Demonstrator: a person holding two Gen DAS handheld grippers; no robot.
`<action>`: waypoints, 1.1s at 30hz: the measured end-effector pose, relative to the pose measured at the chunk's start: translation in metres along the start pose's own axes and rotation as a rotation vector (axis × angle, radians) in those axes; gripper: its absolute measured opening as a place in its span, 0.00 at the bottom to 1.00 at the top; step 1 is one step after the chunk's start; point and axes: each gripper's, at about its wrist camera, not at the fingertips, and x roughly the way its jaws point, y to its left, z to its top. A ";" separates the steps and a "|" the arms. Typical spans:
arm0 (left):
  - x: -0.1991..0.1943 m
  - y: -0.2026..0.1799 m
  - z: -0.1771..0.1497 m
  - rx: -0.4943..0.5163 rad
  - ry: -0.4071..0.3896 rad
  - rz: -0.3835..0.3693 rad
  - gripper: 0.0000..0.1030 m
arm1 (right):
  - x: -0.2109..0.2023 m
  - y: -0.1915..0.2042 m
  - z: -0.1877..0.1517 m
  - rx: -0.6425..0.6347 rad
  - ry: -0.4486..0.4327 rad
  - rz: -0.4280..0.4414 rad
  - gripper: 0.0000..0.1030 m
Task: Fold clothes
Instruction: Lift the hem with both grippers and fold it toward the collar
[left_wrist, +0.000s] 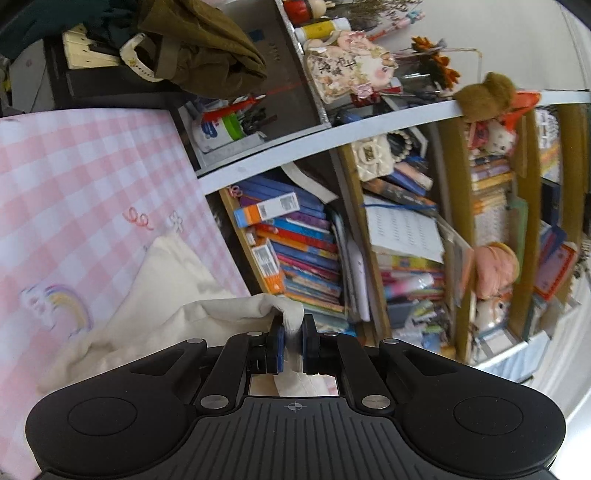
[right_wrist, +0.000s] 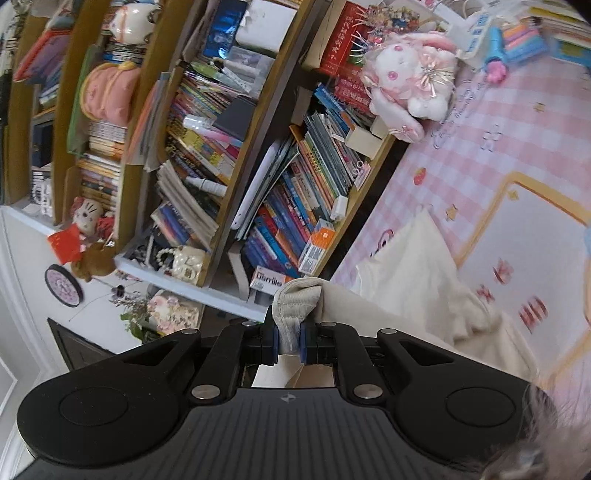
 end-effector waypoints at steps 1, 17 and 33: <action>0.011 -0.001 0.003 0.002 -0.001 0.010 0.07 | 0.010 0.000 0.007 0.003 0.004 -0.004 0.09; 0.131 0.024 0.026 -0.049 -0.031 0.265 0.07 | 0.150 -0.062 0.079 0.066 0.120 -0.152 0.09; 0.213 0.043 0.041 -0.021 -0.010 0.409 0.07 | 0.213 -0.109 0.111 0.136 0.148 -0.221 0.09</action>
